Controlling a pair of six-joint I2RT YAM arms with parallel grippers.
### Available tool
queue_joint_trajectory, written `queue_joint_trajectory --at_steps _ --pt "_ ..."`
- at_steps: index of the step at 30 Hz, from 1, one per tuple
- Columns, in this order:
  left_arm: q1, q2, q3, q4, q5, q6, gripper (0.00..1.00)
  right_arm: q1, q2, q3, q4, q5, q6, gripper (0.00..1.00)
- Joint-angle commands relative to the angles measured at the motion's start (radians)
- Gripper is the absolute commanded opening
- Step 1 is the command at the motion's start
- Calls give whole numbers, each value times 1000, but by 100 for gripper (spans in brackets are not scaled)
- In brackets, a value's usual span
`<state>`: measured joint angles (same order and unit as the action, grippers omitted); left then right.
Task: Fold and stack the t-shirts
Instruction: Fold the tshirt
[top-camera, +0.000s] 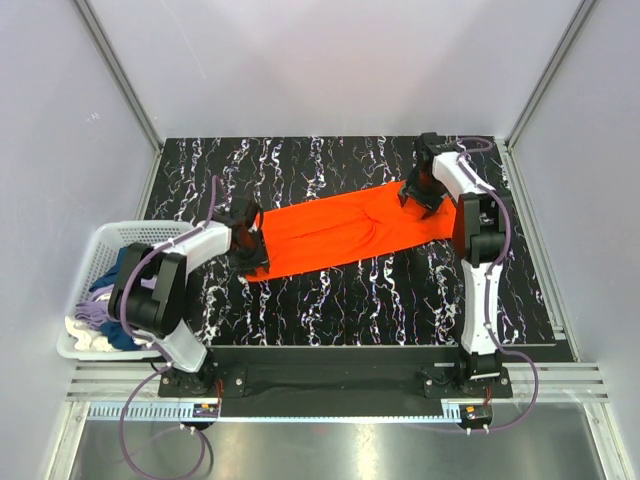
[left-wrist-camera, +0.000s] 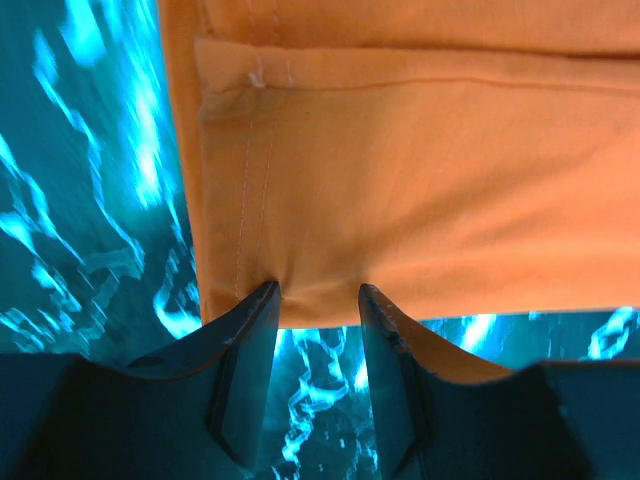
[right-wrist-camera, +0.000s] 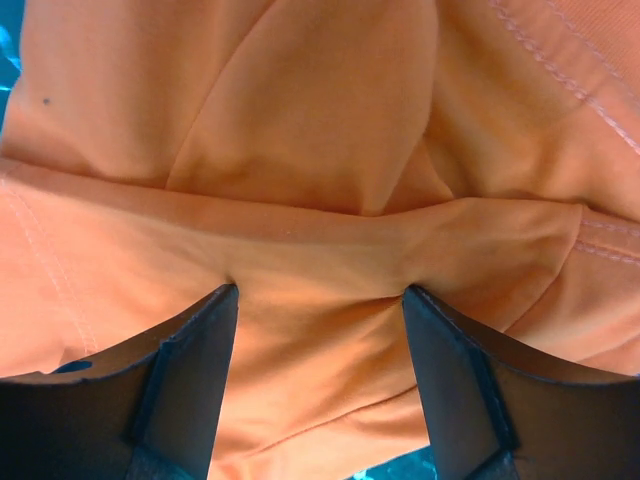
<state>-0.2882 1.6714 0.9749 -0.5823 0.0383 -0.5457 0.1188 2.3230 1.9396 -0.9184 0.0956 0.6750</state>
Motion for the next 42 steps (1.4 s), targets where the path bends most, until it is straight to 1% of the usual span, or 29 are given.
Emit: queue_joint_trajectory --at_steps 1,5,6,7,9,10,11,14,16,18,19,21,22,24,25,26,28,29,31,32,33,34,35,36,37,39,40,41,42 --pt "-45 -37 -148 -97 86 -62 45 41 94 102 -10 82 -103 75" --pt "-101 -113 -229 -100 123 -134 45 70 171 192 3 89 -190 75" --pt "-120 -152 -238 -105 132 -154 45 74 183 221 31 70 -213 79" --pt "-173 -177 -249 -106 138 -199 45 96 208 240 41 69 -262 99" --pt "-236 -222 -246 -109 156 -249 45 119 237 309 64 26 -340 100" --pt "-296 -229 -242 -99 175 -269 46 128 271 341 58 1 -342 100" --pt "-325 -234 -217 -96 199 -302 47 133 285 370 41 -34 -339 100" --pt "-426 -234 -139 -129 218 -315 49 162 311 472 -2 -30 -353 100" --pt "-480 -251 -44 -169 210 -297 52 176 290 530 -25 -17 -357 100" --pt "-499 -275 39 -195 187 -284 53 177 253 545 -30 -16 -357 100" --pt "-503 -310 60 -212 175 -278 55 177 205 544 -27 -11 -365 100" --pt "-502 -349 105 -226 135 -258 58 177 161 568 -54 22 -396 100" --pt "-500 -363 155 -247 109 -252 60 177 116 576 -68 36 -403 100" --pt "-499 -400 195 -249 57 -226 62 176 66 561 -89 47 -414 100" --pt "-499 -407 227 -251 37 -217 62 177 12 538 -92 50 -391 100" --pt "-493 -420 240 -248 8 -198 62 173 -19 463 -79 -1 -361 100" --pt "-465 -429 252 -242 -12 -181 63 144 -74 403 -56 -197 -327 100" --pt "-451 -440 249 -235 -18 -168 63 142 -83 374 -63 -255 -301 100" --pt "-408 -449 242 -235 -28 -154 62 148 -91 366 -98 -238 -227 100" --pt "-399 -452 234 -238 -35 -129 63 150 -93 345 -131 -164 -195 98" --pt "-391 -458 226 -238 -37 -108 62 150 -97 322 -132 -133 -131 95" --pt "-379 -458 216 -222 -35 -79 63 150 -102 297 -128 -111 -100 88" --pt "-373 -457 196 -200 -23 9 63 150 -96 283 -141 -62 -74 87" --pt "-367 -443 185 -148 -3 74 64 150 -85 289 -157 -44 -33 87" --pt "-367 -424 180 -137 11 204 70 151 -62 294 -165 -33 -19 91" --pt "-368 -371 215 -151 9 318 79 154 -37 311 -175 -13 6 96" --pt "-368 -299 231 -177 -15 364 81 154 -13 321 -178 -7 6 97" --pt "-370 -270 248 -182 -62 441 83 156 1 349 -184 -7 8 100" --pt "-370 -241 255 -177 -80 476 85 157 16 369 -191 -10 5 100"
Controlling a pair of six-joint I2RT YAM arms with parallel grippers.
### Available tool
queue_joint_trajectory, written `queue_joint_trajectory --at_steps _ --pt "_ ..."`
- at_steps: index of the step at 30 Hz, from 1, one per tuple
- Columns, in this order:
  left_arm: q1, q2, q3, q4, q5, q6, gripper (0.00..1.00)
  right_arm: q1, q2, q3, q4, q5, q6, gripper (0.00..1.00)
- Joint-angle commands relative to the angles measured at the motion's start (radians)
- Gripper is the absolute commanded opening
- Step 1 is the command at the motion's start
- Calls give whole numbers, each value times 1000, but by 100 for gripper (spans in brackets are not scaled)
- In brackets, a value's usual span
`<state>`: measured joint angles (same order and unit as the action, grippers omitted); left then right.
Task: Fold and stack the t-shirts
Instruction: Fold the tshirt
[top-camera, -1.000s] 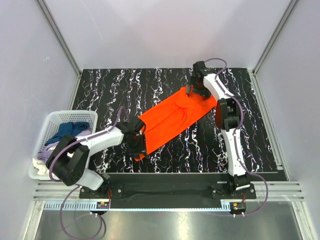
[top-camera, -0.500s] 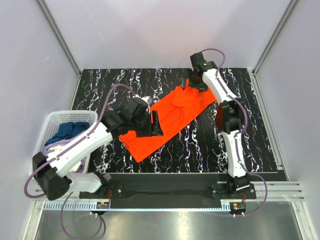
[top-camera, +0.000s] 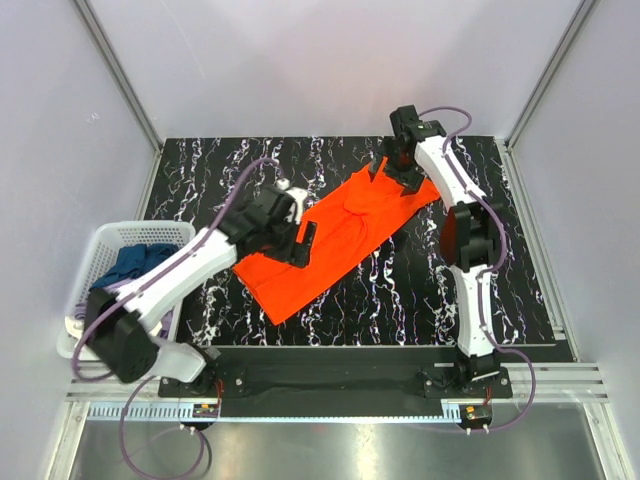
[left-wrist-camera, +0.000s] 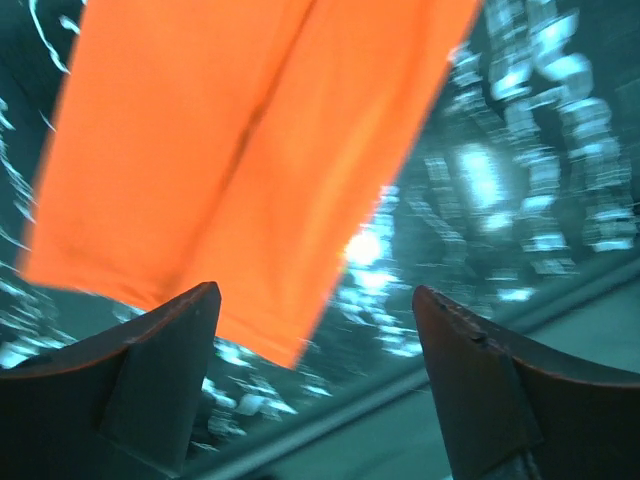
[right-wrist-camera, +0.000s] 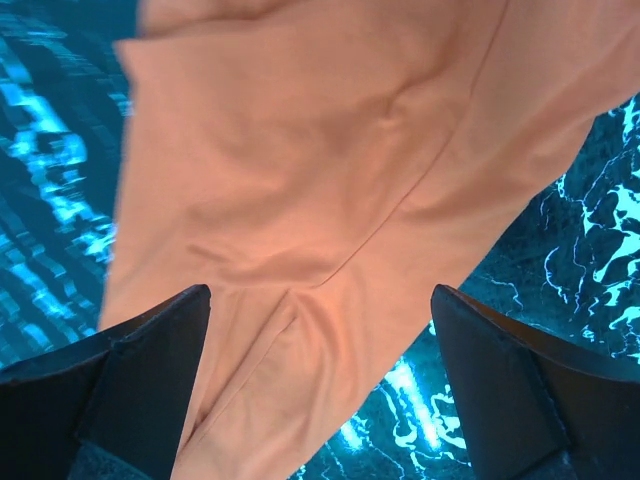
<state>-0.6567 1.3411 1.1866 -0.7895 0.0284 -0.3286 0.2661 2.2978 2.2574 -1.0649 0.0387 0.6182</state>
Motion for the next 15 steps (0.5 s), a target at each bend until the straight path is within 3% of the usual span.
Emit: queue_joint_trajectory --at_steps 1,4,7,15 --pt "0 111 45 61 -85 310 86 13 75 74 -52 50 60 100" --pt "8 225 83 75 -119 379 91 16 136 158 -82 59 58 100" --pt "52 355 141 35 -35 444 99 18 169 198 -98 55 75 100" --pt "97 530 172 92 19 482 99 28 242 211 -73 81 101 100"
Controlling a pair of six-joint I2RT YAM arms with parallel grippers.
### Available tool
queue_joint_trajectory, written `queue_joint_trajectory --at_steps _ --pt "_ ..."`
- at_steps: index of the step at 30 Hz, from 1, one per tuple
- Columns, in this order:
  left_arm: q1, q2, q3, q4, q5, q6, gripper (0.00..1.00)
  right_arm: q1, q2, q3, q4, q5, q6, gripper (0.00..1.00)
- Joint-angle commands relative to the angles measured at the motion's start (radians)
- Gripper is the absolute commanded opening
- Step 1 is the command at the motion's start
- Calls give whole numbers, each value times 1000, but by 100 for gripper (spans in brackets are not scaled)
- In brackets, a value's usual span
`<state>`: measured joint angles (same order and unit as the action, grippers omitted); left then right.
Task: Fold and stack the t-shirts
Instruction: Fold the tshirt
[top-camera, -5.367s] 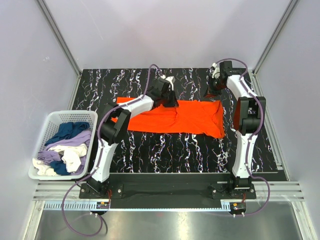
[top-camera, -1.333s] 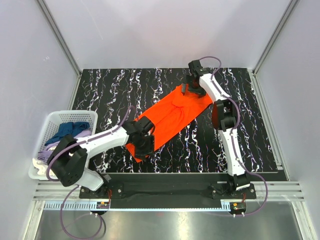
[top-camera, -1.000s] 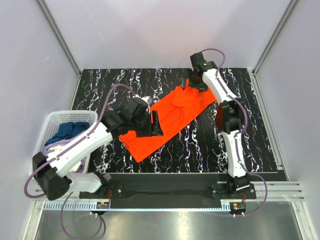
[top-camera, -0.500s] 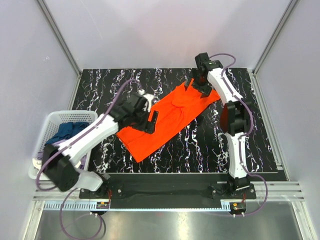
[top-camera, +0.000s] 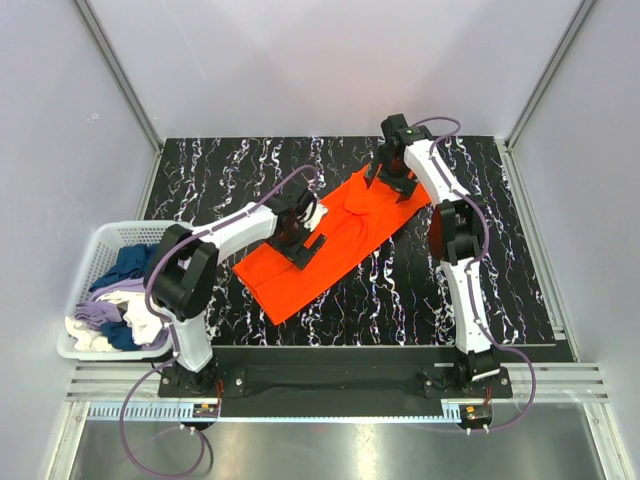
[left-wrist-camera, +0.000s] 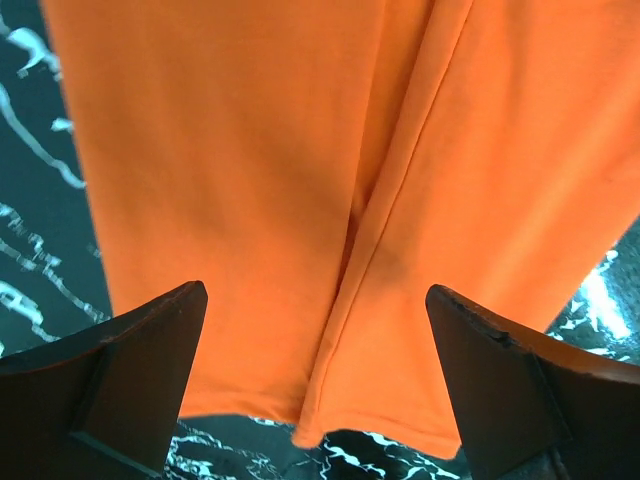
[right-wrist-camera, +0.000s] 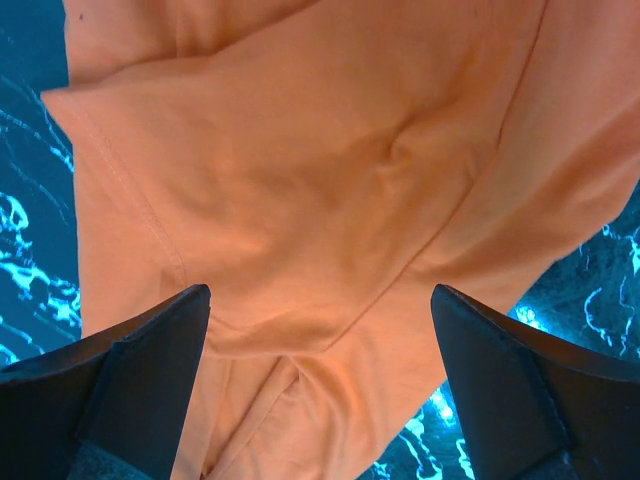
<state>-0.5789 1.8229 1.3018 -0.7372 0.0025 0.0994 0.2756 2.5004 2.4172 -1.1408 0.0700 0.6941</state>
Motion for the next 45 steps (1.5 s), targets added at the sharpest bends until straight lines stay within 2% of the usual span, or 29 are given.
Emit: queue_joint_trajectory --at_steps 1,7,11,15,19,26,29,33,40,44,45 --pt "27 70 66 30 88 53 99 28 51 56 6 71 24 100" --pt "33 162 68 -24 165 -47 97 45 133 98 19 117 -44 100" --pt "25 159 5 -4 273 -134 95 47 169 97 56 116 -123 100" --pt "-31 180 -6 -27 317 -214 95 47 208 114 101 111 -197 100" --pt "-82 219 13 -22 404 -375 93 54 256 201 150 96 -287 100" --pt "-162 292 57 125 592 -664 92 60 278 249 329 77 -468 100" --pt "-177 276 80 226 614 -760 91 53 273 281 362 41 -516 100" --pt "-173 198 129 230 527 -768 91 16 188 269 343 -22 -476 100" --pt "-173 46 214 142 446 -624 92 -87 -59 205 145 -124 -367 100" --pt "-162 -98 140 82 392 -595 92 -107 -279 -10 56 -102 -349 100" --pt "-159 -159 114 78 386 -595 91 -107 -369 -132 44 -142 -344 100"
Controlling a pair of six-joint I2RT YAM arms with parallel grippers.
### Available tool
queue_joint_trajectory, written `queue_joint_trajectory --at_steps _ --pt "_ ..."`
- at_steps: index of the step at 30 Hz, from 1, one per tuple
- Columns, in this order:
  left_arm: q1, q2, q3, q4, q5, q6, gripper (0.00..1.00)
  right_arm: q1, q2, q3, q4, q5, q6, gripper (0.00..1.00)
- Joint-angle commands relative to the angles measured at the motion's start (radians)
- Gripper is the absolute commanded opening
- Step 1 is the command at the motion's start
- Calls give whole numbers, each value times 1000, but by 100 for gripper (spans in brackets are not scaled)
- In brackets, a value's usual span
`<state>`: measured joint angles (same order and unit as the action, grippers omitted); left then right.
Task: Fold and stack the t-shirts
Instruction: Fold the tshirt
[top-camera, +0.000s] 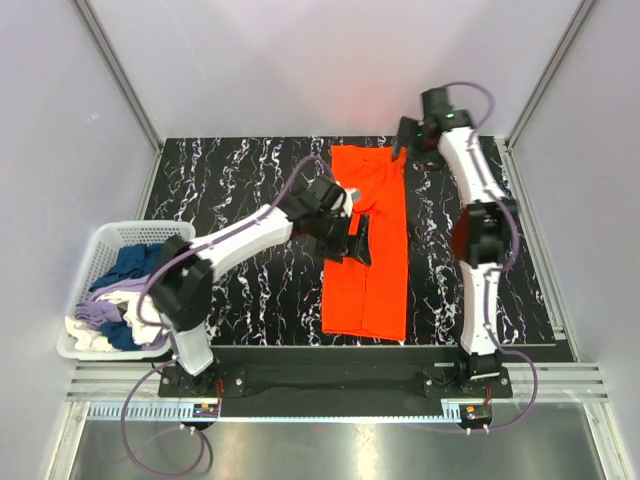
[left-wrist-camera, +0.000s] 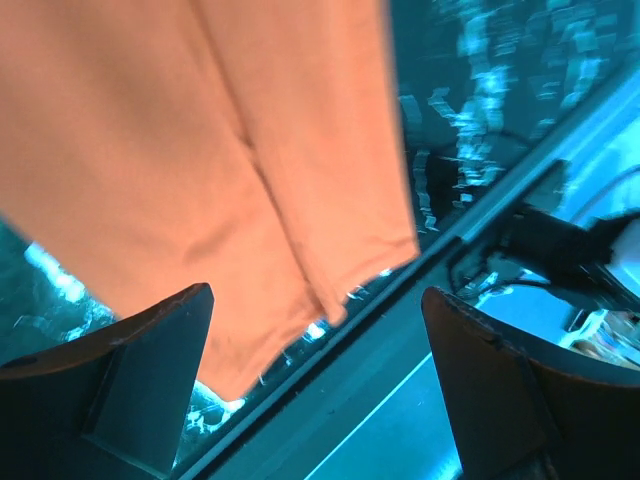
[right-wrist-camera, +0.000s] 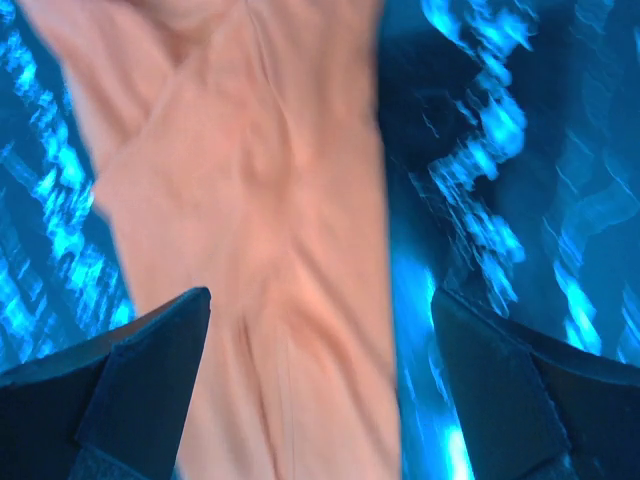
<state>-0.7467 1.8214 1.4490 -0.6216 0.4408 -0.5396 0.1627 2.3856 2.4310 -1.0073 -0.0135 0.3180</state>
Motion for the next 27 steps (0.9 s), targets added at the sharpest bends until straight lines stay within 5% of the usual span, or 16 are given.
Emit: queue_joint_trajectory --at_steps 1,3,6,11,15,20,27 --pt "16 -186 -65 -44 -62 41 91 5 -297 -208 -94 -90 39 100" --pt "44 -247 -177 -49 -65 23 89 5 -424 -344 -99 -176 78 100" --pt "93 -353 -341 -26 -31 -8 87 6 -623 -763 -33 -316 128 100" --pt "150 -458 -512 -1 27 -29 82 6 -928 -1202 88 -378 237 66" --pt "152 -471 -630 89 84 -97 78 8 -1135 -1511 108 -399 280 58" --pt "152 -433 -736 261 119 -186 73 8 -1235 -1694 121 -388 331 54" --pt "132 -320 -708 301 98 -261 72 8 -1235 -1865 226 -402 377 63"
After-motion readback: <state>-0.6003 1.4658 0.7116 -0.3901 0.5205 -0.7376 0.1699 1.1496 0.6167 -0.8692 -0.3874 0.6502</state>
